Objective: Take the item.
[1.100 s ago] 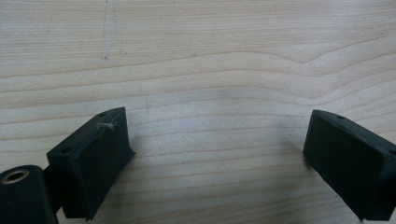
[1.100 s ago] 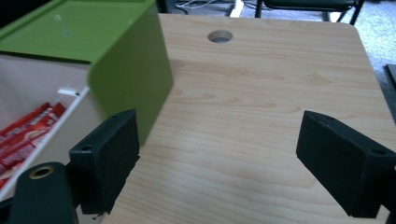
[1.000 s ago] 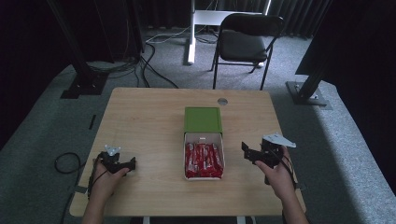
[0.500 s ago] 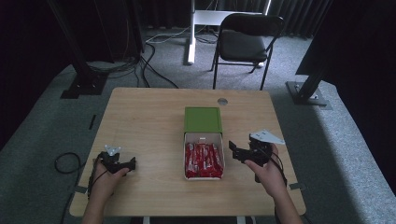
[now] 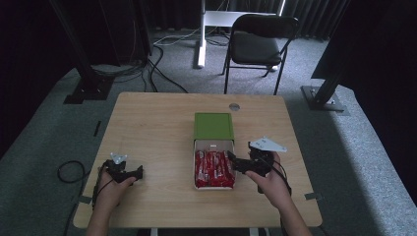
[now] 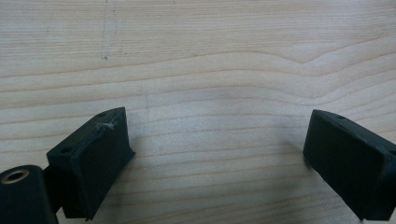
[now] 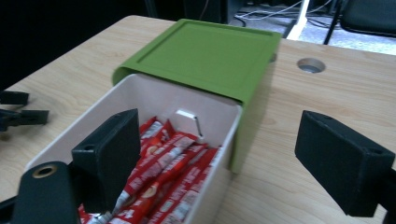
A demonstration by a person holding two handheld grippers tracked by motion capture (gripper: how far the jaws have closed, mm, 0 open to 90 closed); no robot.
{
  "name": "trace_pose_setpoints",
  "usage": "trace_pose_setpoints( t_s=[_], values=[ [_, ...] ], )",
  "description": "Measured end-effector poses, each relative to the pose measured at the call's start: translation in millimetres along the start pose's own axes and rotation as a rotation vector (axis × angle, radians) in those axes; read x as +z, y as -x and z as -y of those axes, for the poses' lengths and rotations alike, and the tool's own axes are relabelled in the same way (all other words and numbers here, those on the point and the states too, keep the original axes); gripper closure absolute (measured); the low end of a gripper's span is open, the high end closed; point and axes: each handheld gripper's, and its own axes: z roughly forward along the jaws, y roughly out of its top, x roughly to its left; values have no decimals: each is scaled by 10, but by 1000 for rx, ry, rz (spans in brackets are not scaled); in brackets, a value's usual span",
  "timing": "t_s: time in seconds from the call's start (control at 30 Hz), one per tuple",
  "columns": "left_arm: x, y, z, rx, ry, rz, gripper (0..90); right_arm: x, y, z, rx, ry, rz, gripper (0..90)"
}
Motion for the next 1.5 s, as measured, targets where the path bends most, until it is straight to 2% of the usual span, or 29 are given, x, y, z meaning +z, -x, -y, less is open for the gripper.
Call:
trace_pose_setpoints(
  t_s=[0.47,0.7,0.93,1.1,1.17,1.23,1.27,1.47,1.5],
  values=[
    [0,1,0,-1,0,0,80,165,-250,58,-26,-42,-83,156],
    [0,0,0,0,0,0,80,245,-360,134,-27,-68,-111,184],
    [0,1,0,-1,0,0,80,314,-437,206,-42,-96,-119,215],
    [0,0,0,-1,0,0,80,360,-483,264,-69,-93,-109,261],
    [0,0,0,0,0,0,80,375,-487,282,-62,-101,-131,333],
    [0,0,0,0,0,0,80,385,-498,297,-78,-110,-129,409],
    [0,0,0,-1,0,0,80,398,-494,307,-76,-145,-139,445],
    [0,0,0,-1,0,0,80,447,-545,358,-74,-166,-127,466],
    [0,0,0,0,0,0,80,457,-550,366,-83,-166,-112,476]
  ],
)
